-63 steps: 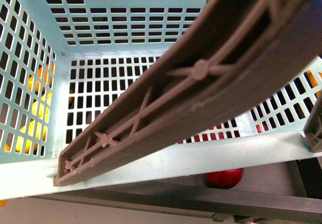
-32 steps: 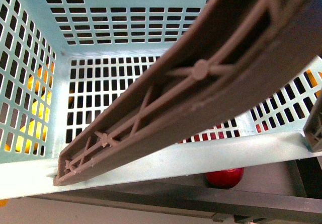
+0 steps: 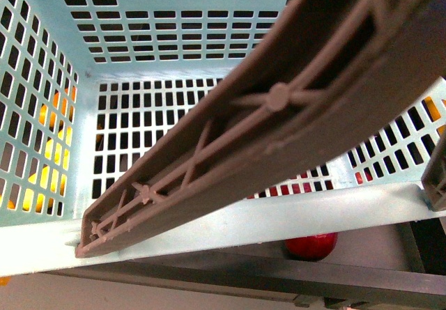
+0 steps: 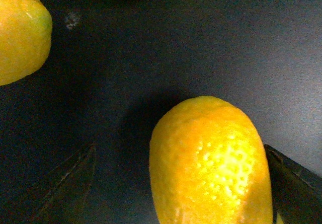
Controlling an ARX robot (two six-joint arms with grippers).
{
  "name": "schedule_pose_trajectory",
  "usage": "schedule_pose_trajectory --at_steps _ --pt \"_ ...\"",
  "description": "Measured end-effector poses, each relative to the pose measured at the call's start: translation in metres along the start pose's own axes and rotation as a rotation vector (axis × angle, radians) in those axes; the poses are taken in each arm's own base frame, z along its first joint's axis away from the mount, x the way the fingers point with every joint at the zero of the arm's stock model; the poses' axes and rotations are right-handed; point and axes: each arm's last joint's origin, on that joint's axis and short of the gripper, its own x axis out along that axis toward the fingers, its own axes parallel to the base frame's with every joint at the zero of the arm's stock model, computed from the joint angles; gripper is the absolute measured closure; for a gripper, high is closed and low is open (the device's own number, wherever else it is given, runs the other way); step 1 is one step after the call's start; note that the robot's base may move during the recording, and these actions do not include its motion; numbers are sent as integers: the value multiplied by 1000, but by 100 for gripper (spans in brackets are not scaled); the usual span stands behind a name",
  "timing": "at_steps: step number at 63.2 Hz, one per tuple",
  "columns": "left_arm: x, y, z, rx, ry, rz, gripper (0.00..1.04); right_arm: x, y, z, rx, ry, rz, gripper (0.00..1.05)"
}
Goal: Pick lemon and mango into basket
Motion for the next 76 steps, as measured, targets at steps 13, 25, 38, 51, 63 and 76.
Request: schedule_pose_trajectory --at_steps 13,25,38,51,63,76 --pt "0 0 0 0 0 0 100 4 -5 -12 -10 32 -7 47" --pt "0 0 0 0 0 0 100 -3 -8 -15 -5 39 11 52" --pt "0 0 0 0 0 0 100 -22 -11 -20 4 39 78 53" --pt "0 0 0 0 0 0 100 -65 -7 -13 -2 -9 191 53" --pt "0 0 0 0 0 0 100 -156 7 -6 -108 -195 347 53" --pt "0 0 0 0 0 0 100 -232 27 -52 -230 -201 548 53"
